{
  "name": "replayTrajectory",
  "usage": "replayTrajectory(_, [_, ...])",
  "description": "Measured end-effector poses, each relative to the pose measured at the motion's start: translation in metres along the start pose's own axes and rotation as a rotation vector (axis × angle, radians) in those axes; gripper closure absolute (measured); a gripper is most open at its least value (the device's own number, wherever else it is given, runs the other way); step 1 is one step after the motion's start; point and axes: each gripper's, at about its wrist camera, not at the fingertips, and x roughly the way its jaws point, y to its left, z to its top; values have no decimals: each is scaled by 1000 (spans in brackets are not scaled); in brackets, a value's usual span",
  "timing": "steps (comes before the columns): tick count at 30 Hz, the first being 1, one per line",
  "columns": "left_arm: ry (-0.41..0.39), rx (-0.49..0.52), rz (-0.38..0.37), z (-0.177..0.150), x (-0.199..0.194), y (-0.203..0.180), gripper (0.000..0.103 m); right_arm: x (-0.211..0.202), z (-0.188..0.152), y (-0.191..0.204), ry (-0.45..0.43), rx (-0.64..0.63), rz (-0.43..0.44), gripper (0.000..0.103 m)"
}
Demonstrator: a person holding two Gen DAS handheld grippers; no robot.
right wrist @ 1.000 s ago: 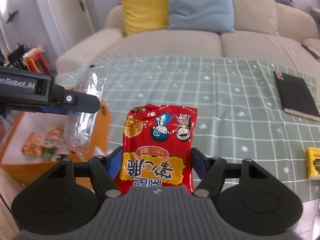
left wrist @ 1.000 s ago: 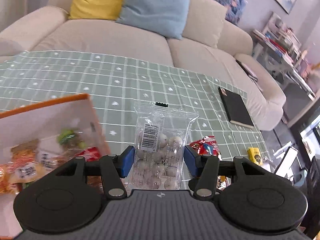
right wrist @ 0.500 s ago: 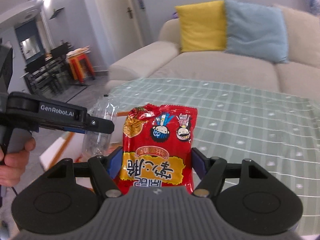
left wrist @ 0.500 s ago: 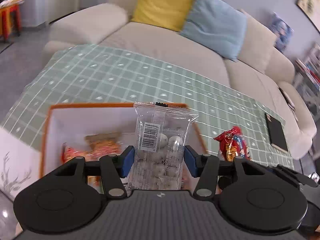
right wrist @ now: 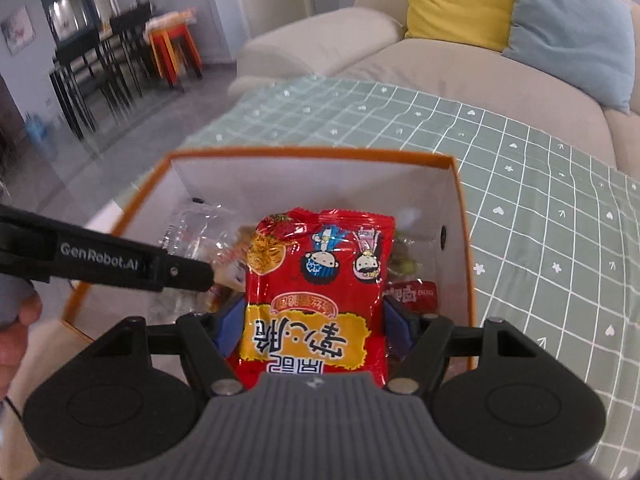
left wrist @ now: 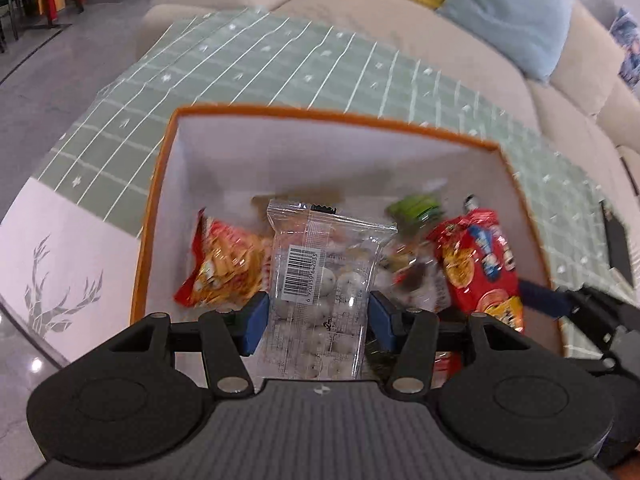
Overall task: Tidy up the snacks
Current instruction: 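Open both tools to drop the packs inside the box and withdraw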
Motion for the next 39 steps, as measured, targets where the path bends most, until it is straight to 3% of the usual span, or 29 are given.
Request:
replayTrajectory(11, [80,51,80,-15,23,2,40,35,-11,7,93,-59,-86,34])
replayTrajectory(16, [91,52,90,-18,23,2,39,33,-13,6,91,-67,-85,31])
replayTrajectory(21, [64,66,104,-21,14,0,32,21,-12,5,64,-45,-98,27])
replayTrajectory(28, [-85,64,81,-18,-28,-9,23,-25,-6,2,-61,-40,-109,14])
replayTrajectory(39, [-498,209,86,-40,-114,-57,16,-123,-9,-12,-293,58,-146,4])
